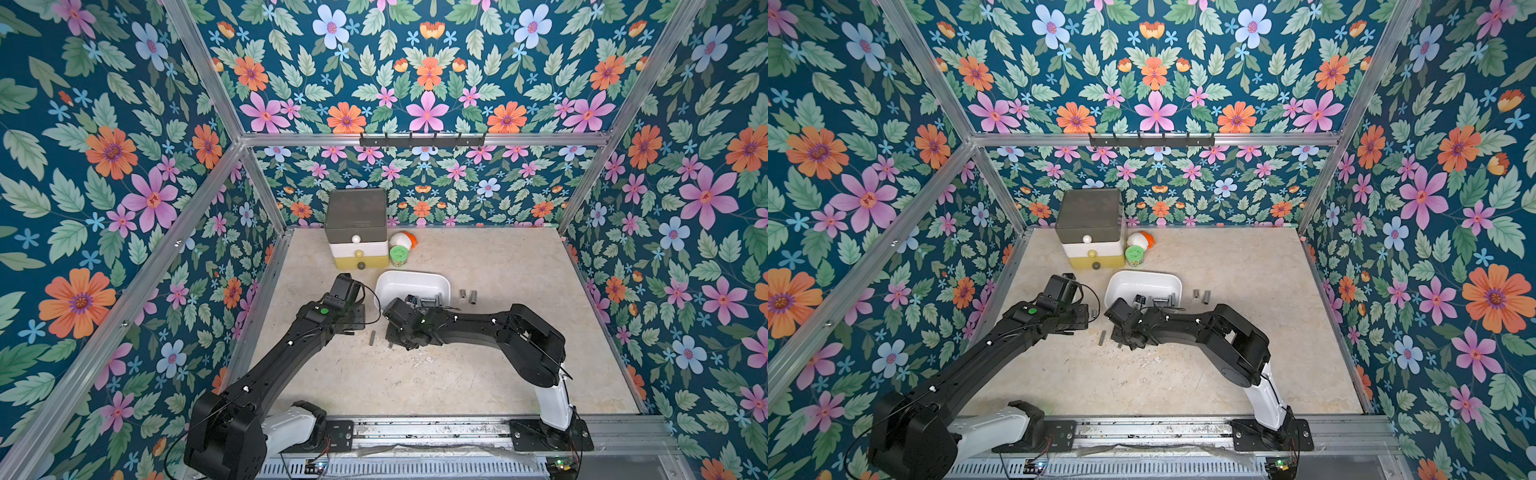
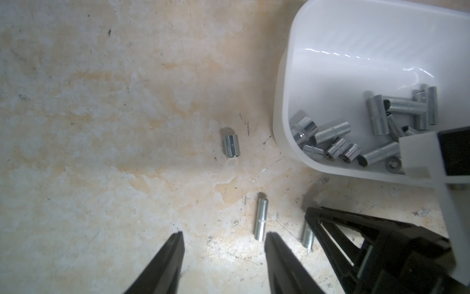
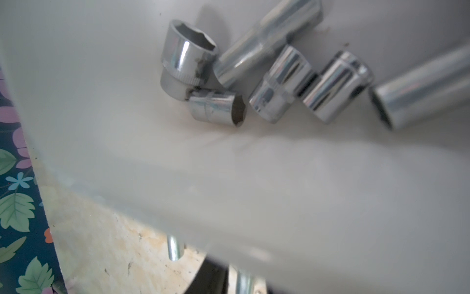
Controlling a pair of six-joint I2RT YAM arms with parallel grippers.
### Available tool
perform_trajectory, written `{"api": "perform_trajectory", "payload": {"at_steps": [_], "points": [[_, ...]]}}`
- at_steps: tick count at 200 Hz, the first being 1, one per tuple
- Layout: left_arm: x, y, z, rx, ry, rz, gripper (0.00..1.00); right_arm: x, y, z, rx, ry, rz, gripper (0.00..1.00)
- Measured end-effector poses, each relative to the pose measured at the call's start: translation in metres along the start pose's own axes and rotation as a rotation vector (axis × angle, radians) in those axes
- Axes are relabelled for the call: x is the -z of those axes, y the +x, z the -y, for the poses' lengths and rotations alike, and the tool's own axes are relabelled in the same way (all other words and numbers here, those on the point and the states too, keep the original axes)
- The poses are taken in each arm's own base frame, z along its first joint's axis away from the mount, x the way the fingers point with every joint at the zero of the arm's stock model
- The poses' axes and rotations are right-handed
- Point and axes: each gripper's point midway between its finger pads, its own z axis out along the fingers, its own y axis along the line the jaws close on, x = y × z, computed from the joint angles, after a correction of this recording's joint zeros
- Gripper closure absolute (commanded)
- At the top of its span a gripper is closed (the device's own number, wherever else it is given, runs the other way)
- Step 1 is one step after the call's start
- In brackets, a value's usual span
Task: Take out the socket from the storage box
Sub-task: Place the socket head at the center of the board.
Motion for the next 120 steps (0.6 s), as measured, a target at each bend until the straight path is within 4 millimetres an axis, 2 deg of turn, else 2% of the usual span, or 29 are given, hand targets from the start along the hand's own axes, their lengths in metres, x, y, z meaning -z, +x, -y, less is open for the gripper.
{"api": "perform_trajectory", "payload": {"at_steps": [29,83,102,120], "points": [[0.004,-0.002,0.0,0.013,0.005,0.014,0.42,0.015,0.002,0.001,0.019,0.015,-0.013,0.68],[0.01,-0.006,0.0,0.021,0.014,0.044,0.41,0.063,-0.008,-0.014,0.05,-0.04,0.016,0.68],[0.011,-0.006,-0.001,0.023,0.013,0.049,0.41,0.088,-0.02,-0.015,0.064,-0.05,0.045,0.67],[0.011,-0.007,-0.001,0.025,0.011,0.051,0.41,0.112,-0.047,-0.001,0.049,-0.045,0.096,0.66]]}}
